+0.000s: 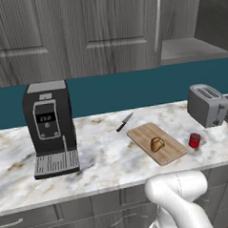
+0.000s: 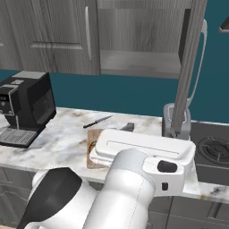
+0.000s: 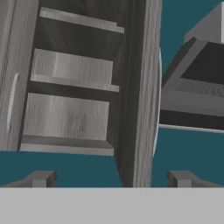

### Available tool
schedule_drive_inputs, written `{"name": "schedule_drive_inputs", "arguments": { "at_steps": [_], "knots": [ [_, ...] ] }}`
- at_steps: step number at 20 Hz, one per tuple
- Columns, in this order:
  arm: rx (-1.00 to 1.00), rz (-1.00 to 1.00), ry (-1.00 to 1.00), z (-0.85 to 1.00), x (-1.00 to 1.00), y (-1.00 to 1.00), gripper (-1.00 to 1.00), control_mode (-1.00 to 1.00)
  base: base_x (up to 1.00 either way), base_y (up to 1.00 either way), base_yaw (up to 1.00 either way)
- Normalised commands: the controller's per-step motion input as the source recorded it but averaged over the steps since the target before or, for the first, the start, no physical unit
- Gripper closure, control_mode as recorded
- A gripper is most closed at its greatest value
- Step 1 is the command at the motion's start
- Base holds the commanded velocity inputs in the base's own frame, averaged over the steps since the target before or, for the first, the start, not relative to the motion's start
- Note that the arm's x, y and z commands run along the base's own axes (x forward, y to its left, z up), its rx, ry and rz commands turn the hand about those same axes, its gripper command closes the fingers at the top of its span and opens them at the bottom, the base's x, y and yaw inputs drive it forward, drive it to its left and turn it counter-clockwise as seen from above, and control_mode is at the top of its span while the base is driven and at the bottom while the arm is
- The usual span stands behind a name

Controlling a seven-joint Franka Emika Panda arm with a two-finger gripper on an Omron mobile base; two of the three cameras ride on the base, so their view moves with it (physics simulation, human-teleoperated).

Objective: Pick the bread, place it on the cutting board, pick the jam, place it on the counter, and close the cabinet.

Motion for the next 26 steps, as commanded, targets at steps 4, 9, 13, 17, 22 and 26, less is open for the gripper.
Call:
{"name": "schedule_drive_inputs", "arguments": {
  "at_steps": [4,9,13,17,22,26],
  "knots": [
    [0.0,0.0,0.0,-0.11,0.14,-0.31,-1.0,-1.0,0.0,0.0,0.0],
    [0.0,0.01,0.0,-0.12,0.1,-0.24,-1.0,-1.0,0.0,0.0,0.0],
    [0.0,0.0,0.0,-0.11,0.14,-0.19,-1.0,-1.0,0.0,0.0,0.0],
    [0.0,0.0,0.0,-0.12,0.14,-0.16,-1.0,-1.0,0.0,0.0,0.0],
    [0.0,0.02,0.0,-0.01,0.04,-0.14,-1.0,-1.0,0.0,0.0,0.0],
    [0.0,0.08,0.0,0.0,0.0,-0.08,-1.0,-1.0,0.0,0.0,0.0]
  ]
}}
